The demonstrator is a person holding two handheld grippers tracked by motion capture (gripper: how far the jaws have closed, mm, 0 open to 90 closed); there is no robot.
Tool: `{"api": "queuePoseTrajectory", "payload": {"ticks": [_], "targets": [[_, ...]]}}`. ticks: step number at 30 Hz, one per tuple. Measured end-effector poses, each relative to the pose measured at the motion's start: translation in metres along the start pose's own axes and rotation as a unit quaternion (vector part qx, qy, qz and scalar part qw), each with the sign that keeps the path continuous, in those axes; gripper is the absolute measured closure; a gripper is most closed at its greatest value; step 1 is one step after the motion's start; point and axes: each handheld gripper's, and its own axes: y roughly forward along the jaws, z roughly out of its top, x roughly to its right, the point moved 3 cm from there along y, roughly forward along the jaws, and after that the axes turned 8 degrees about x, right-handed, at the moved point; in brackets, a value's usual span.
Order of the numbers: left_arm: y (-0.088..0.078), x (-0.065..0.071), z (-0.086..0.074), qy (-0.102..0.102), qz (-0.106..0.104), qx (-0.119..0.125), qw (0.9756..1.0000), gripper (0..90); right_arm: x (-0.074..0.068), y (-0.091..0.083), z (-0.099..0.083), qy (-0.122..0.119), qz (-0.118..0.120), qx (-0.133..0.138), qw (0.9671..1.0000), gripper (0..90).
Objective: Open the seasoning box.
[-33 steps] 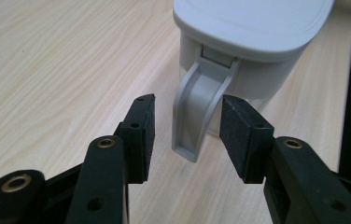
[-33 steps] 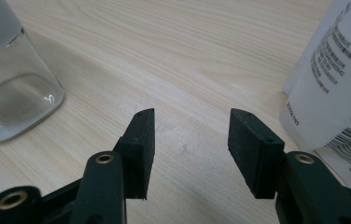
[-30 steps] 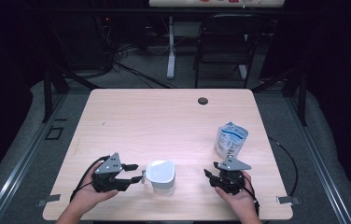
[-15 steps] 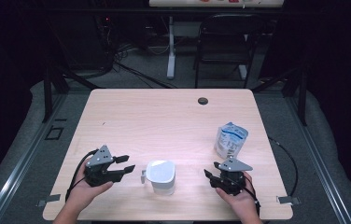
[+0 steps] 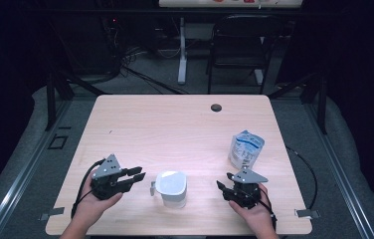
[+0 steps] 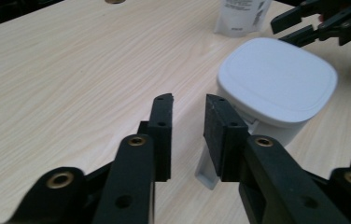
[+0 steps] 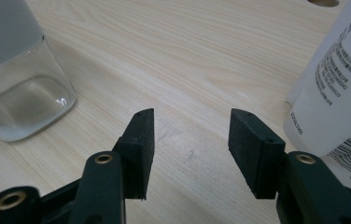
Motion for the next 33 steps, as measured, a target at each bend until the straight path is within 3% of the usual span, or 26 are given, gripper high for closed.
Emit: {"api": "queuePoseTrajectory", "payload": {"ticks": [9,13,17,24,29,33], "targets": [[0.005,0.013,0.008,-0.007,-0.014,0.003,0.9999,90.0,-0.003,0.002,0.001,-0.001,-0.001,-0.001,1.0,51.5],[0.013,0.022,0.009,0.004,-0.031,-0.009,0.9995,90.0,-0.004,0.003,0.001,-0.001,-0.001,0.003,1.0,51.5],[0.018,0.027,0.011,0.007,-0.036,-0.01,0.9993,90.0,-0.005,0.004,0.0,-0.001,-0.001,0.001,1.0,51.5],[0.024,0.029,0.016,0.008,-0.034,-0.005,0.9994,90.0,-0.005,0.004,0.0,-0.001,0.001,-0.002,1.0,51.5],[0.029,0.03,0.013,0.02,-0.026,-0.019,0.9993,90.0,-0.005,0.004,0.0,-0.001,0.002,-0.001,1.0,51.5],[0.032,0.03,0.011,0.015,-0.028,-0.017,0.9993,90.0,-0.005,0.004,0.0,-0.001,0.002,0.0,1.0,51.5]]}}
